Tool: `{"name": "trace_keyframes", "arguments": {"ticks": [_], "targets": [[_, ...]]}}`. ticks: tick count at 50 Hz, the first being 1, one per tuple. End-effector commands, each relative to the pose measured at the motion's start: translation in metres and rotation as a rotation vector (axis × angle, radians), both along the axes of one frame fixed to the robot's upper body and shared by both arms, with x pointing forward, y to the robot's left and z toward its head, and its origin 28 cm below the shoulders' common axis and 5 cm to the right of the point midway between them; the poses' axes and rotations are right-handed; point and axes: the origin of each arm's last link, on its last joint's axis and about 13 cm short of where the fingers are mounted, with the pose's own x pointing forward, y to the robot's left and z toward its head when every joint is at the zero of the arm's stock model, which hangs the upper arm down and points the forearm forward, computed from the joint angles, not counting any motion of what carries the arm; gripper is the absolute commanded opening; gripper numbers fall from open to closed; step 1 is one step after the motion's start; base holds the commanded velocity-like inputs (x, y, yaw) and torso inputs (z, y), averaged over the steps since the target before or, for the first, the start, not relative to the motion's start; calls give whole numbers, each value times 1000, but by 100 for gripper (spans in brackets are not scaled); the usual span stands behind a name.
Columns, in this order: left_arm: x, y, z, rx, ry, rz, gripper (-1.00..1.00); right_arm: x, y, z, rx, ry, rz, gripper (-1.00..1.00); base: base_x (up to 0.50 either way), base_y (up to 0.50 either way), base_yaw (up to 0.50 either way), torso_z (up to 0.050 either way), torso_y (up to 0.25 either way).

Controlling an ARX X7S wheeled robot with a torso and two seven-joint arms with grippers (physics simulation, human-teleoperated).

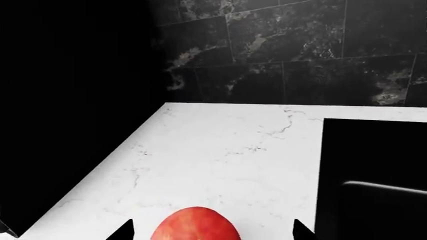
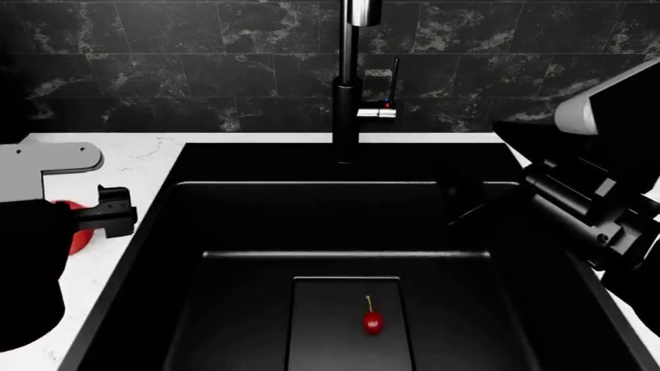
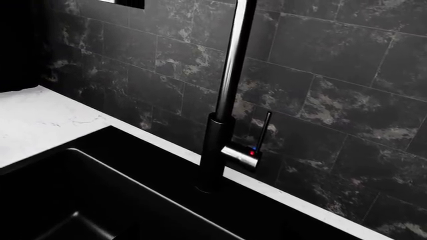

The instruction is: Pick up the fruits and vegetables and place them in the sink. Turn on the sink faucet to wash them. Then turn the sink off and put them in the tray.

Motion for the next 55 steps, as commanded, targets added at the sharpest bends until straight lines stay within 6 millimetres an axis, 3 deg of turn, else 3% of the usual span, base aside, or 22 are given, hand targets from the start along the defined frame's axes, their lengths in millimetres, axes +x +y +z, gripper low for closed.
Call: {"name": "trace_keyframes", "arguments": {"ticks": [1,36,55], "targets": [[8,-3,-8,-6,42,-18,100,2,1,0,-1,-1,4,100,0,0,0,0,0],[23,10,-24,83,112,79,100,4,3,2,-2,3,6,100,0,0,0,0,0],[26,11,-36,22,191,60,100,6,4,2,-4,5,9,100,0,0,0,0,0]]}}
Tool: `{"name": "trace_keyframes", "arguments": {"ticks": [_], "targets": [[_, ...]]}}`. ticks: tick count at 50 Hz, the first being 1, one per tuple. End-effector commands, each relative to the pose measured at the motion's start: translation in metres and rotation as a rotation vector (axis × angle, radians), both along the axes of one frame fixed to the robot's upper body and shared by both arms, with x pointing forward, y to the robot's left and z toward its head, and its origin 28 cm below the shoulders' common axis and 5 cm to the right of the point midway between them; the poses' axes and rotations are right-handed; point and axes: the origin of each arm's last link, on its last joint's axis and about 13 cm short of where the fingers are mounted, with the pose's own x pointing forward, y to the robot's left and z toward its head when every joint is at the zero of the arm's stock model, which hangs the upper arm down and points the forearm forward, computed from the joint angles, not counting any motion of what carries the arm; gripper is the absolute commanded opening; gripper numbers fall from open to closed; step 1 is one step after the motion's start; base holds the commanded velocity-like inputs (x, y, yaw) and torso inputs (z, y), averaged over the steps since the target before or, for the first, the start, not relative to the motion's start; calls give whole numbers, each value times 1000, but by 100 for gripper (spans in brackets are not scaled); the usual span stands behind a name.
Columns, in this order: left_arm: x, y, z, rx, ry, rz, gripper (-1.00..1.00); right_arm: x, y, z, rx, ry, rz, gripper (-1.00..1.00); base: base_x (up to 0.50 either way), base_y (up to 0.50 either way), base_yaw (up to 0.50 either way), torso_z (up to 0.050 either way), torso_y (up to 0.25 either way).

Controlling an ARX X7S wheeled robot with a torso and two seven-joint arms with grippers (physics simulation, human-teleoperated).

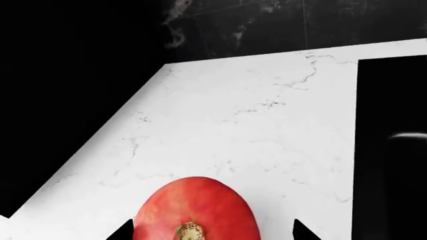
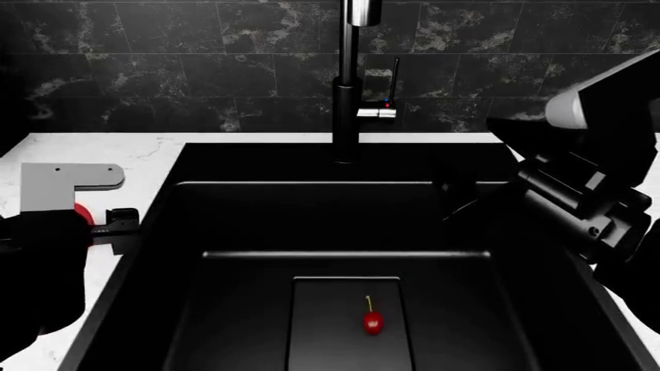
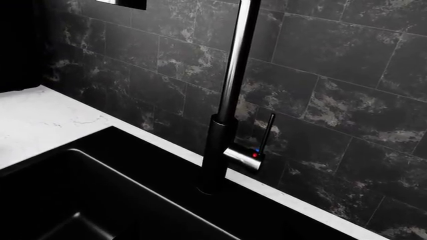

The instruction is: Pick up the fruits and vegetables and place them in the sink. Turn on the sink faucet to wash them. Then turn the sink off and put them in the tray.

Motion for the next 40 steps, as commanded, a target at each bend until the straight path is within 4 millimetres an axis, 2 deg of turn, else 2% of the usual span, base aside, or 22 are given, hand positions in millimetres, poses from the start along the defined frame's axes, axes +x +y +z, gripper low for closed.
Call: {"name": "trace_keyframes", "arguments": {"ticks": [1,22,23,33,37,40], "targets": [[2,3,-6,-23,37,12,100,1,1,0,-2,2,2,100,0,0,0,0,0],[10,10,-9,-39,40,40,100,3,1,-2,-3,9,2,100,0,0,0,0,0],[10,10,-9,-39,41,39,-100,2,1,-2,-4,9,2,100,0,0,0,0,0],[8,8,-5,-35,33,-2,-100,1,0,-1,-5,8,0,100,0,0,0,0,0],[5,2,7,-23,-27,-66,-100,1,0,0,-6,5,-4,100,0,0,0,0,0],[1,-8,25,-7,-105,-144,-100,0,0,1,-6,3,-3,100,0,0,0,0,0]]}}
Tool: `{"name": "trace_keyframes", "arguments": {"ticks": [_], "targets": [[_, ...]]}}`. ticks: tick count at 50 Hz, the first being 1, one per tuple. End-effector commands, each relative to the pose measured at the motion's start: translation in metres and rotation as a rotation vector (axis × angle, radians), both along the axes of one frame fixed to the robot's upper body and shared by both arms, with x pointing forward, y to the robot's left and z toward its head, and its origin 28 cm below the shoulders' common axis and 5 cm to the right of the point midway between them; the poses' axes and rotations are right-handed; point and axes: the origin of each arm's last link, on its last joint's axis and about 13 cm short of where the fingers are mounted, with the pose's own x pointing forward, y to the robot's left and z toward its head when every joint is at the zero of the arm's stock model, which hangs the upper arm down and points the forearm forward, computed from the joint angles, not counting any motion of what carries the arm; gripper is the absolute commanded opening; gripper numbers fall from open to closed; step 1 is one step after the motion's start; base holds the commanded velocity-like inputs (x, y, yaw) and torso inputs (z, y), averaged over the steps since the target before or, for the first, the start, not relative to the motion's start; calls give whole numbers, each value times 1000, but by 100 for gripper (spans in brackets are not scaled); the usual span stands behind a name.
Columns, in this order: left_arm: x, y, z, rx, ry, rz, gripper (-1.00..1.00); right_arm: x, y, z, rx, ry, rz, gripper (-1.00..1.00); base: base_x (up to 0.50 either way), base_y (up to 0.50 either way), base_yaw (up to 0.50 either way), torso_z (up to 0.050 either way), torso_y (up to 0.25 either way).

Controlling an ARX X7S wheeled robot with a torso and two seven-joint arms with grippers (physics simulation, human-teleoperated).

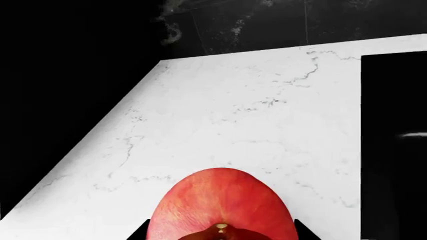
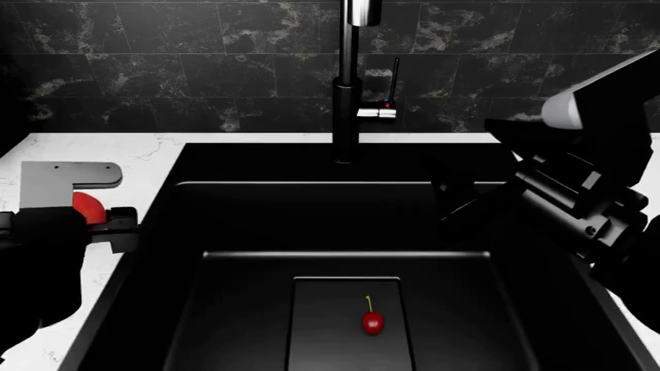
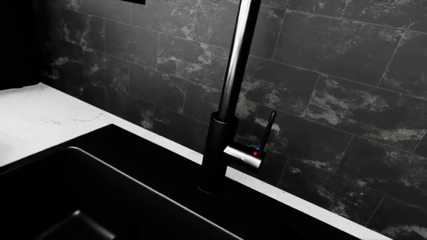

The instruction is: Pick up the fruits and vegetables and place them in the sink. Turn on the sink faucet to wash them. Then turn the sink off and put them in the tray.

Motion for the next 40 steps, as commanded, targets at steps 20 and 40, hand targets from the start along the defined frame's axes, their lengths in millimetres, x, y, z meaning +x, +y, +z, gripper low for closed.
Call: {"name": "trace_keyframes", "arguments": {"ticks": [20,40], "targets": [[-12,-97,96,32,-279,-721,-100,-5,-2,12,0,-27,-9,100,0,0,0,0,0],[17,-155,74,-16,19,-991,-100,-2,-12,16,44,-71,-72,100,0,0,0,0,0]]}}
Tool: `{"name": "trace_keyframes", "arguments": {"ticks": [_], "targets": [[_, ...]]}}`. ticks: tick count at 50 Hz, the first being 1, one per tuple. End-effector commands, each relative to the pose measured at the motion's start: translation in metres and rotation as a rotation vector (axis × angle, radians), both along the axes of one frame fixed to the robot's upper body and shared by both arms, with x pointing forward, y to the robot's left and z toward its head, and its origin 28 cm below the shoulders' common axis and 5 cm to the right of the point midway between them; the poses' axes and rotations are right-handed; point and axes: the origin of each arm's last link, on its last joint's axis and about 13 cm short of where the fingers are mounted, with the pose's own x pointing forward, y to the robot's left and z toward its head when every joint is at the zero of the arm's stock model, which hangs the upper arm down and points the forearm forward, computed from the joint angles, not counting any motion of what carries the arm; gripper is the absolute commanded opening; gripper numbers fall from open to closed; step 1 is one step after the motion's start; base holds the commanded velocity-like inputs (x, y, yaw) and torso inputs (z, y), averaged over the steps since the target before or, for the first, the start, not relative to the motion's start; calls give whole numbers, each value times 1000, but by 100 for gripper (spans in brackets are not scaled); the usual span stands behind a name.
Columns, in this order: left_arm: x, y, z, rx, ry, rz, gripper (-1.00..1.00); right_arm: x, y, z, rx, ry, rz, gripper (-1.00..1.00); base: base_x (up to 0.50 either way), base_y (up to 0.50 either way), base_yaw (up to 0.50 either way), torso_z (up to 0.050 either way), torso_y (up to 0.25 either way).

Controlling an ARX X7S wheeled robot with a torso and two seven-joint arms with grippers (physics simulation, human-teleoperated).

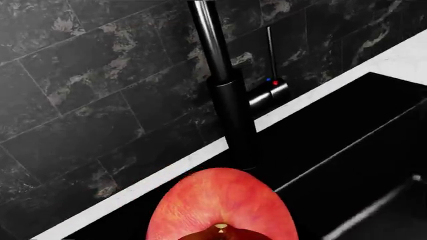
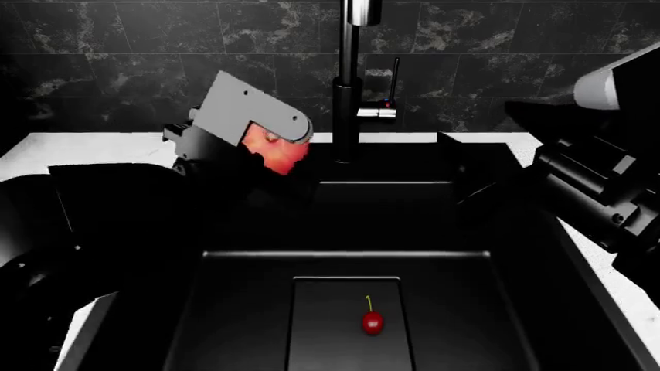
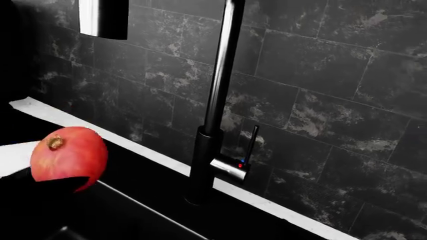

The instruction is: Pick up the fruits and vegetables and place them in the sink. Turn on the sink faucet to wash them. Then turn the sink off and put them in the tray.

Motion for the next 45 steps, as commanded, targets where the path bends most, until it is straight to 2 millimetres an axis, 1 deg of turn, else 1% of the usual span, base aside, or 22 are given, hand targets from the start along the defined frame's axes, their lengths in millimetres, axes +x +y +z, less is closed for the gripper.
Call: {"name": "trace_keyframes", "arguments": {"ticks": [1,8,18,25,34,45], "targets": [[11,-29,-12,73,133,-125,-100,1,-6,5,30,-36,-46,100,0,0,0,0,0],[11,-36,-31,109,191,-152,-100,4,-9,11,39,-86,-118,100,0,0,0,0,0],[11,-37,-32,108,192,-153,-100,5,-9,12,32,-93,-133,100,0,0,0,0,0],[29,-46,-50,160,286,-181,-100,7,-5,17,26,-101,-117,100,0,0,0,0,0],[49,-55,-71,219,380,-175,-100,12,-6,15,31,-100,-121,100,0,0,0,0,0],[49,-63,-89,271,466,-225,-100,13,-5,16,34,-104,-117,100,0,0,0,0,0]]}}
